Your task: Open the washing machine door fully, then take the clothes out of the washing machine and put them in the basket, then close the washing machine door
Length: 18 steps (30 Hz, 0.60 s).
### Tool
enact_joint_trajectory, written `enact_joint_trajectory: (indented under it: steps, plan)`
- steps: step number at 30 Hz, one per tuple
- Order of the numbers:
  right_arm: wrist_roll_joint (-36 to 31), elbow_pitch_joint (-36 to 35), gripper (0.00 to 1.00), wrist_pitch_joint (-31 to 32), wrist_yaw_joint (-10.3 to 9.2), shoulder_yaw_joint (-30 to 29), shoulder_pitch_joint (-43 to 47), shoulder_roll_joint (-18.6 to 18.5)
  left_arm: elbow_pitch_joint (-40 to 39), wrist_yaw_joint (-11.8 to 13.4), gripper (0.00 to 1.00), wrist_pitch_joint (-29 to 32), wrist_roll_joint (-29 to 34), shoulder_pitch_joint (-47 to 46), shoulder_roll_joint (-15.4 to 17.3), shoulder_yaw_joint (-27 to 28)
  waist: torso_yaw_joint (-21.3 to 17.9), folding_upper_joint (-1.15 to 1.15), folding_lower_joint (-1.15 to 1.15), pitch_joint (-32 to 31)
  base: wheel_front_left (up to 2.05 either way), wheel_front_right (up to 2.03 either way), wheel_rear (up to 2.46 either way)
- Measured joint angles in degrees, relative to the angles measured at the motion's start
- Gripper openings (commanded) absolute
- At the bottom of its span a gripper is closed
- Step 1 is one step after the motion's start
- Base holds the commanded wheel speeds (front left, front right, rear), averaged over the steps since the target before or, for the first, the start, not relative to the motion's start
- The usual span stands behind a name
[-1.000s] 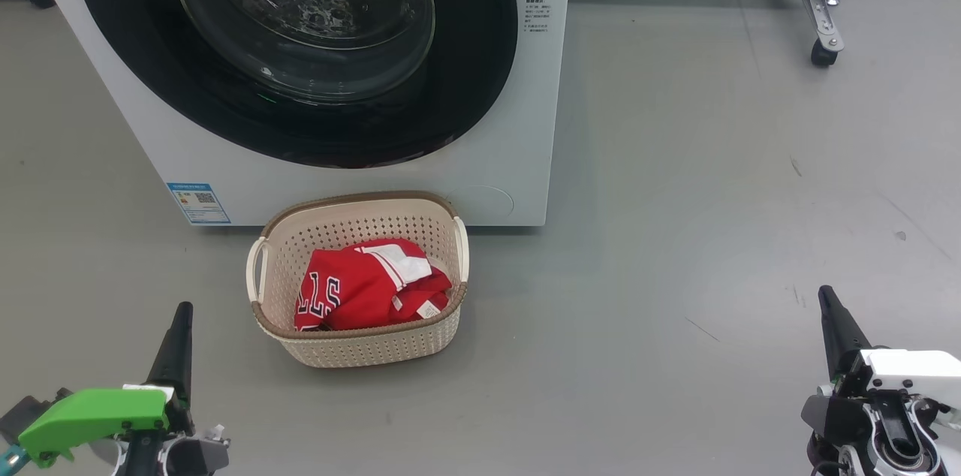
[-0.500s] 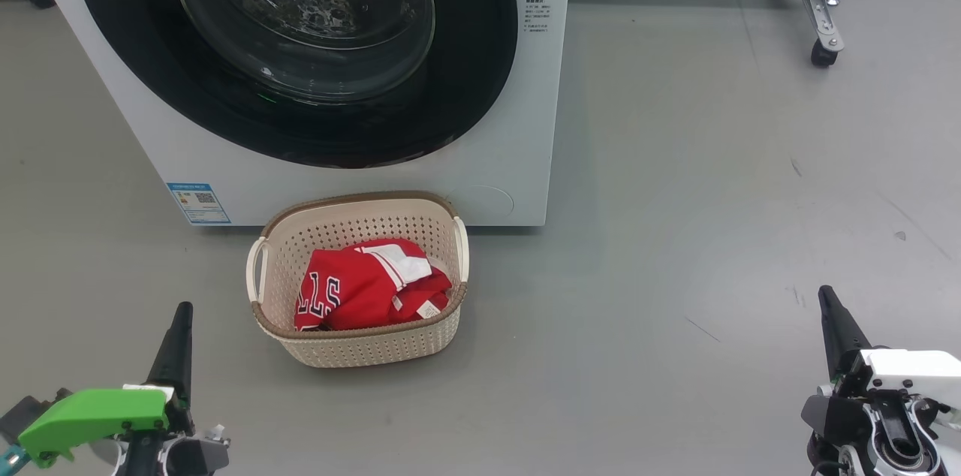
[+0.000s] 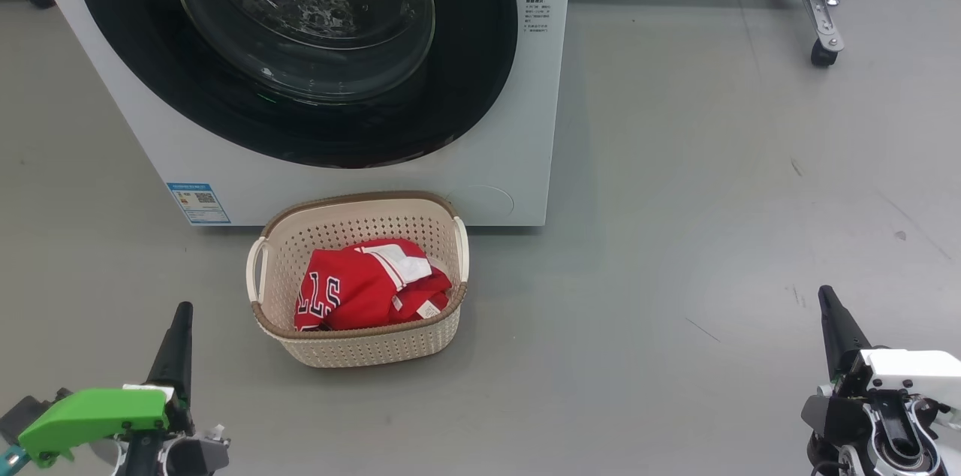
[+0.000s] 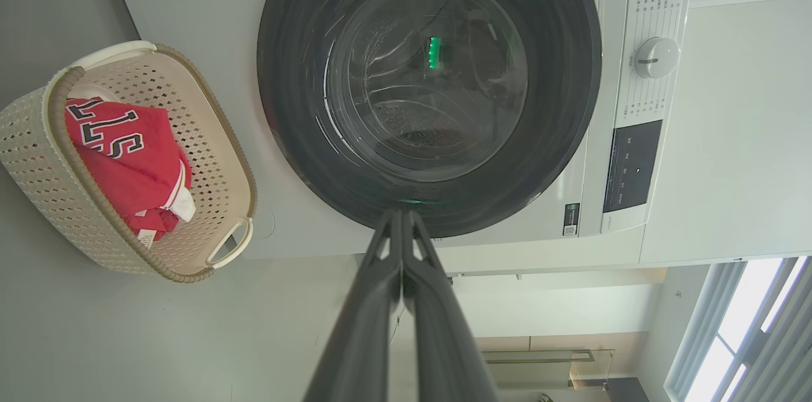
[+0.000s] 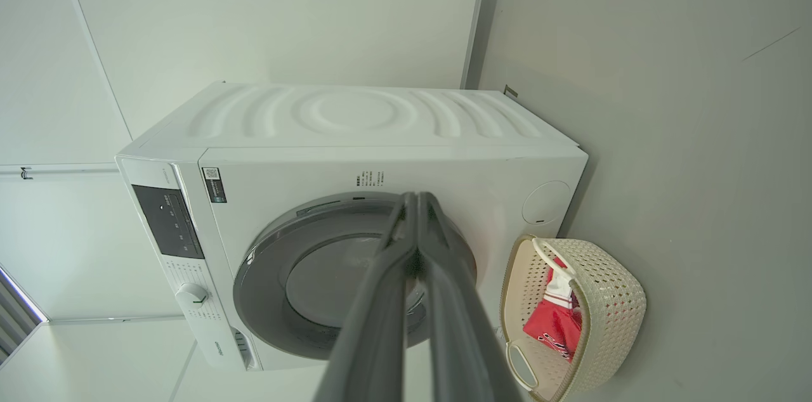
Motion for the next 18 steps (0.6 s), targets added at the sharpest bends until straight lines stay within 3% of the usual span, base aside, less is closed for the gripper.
enact_joint_trajectory:
  steps: [18]
  plan:
    - [0.0, 0.0, 0.00, 0.0, 0.00, 0.0, 0.0, 0.0, 0.0, 0.0, 0.00, 0.0, 0.0, 0.0, 0.0, 0.0, 0.0, 0.00, 0.00, 0.0, 0.00, 0.00, 0.00]
